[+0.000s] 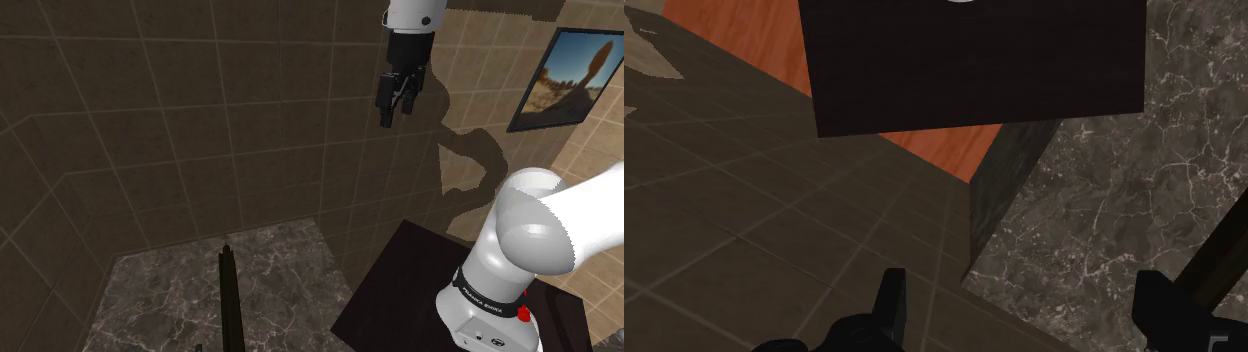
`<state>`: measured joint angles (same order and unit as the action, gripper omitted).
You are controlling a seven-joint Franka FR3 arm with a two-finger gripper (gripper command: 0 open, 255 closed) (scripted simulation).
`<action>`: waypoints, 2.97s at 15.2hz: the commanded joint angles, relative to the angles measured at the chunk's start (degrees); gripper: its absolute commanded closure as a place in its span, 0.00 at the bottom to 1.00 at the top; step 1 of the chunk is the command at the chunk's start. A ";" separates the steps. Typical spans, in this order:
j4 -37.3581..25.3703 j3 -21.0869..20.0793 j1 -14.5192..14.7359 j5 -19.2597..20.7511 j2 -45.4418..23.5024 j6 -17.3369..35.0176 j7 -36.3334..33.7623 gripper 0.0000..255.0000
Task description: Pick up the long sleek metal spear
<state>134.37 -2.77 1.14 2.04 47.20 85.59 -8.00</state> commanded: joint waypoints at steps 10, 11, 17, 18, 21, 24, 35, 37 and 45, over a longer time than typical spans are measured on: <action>10.16 -9.23 1.65 -7.97 -2.67 13.10 -13.40 0.00; 10.90 -10.35 1.85 -8.82 -3.48 14.74 -14.85 0.00; 13.53 -17.32 2.65 -13.27 -10.66 25.30 -23.54 0.00; 13.65 -18.52 2.67 -13.83 -12.24 27.14 -25.00 0.00; 13.46 -22.20 2.46 -14.99 -17.56 32.76 -29.51 0.00; 12.46 -25.92 1.77 -15.07 -23.72 38.37 -34.38 0.00; 2.11 -35.42 -1.24 2.09 -52.76 55.20 -60.89 0.00; -1.00 -34.28 0.45 7.45 -58.46 56.69 -66.67 0.00; -12.55 -27.01 9.38 18.62 -74.25 59.43 -79.59 0.00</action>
<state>122.48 -30.38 9.83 19.91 -25.97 144.63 -86.77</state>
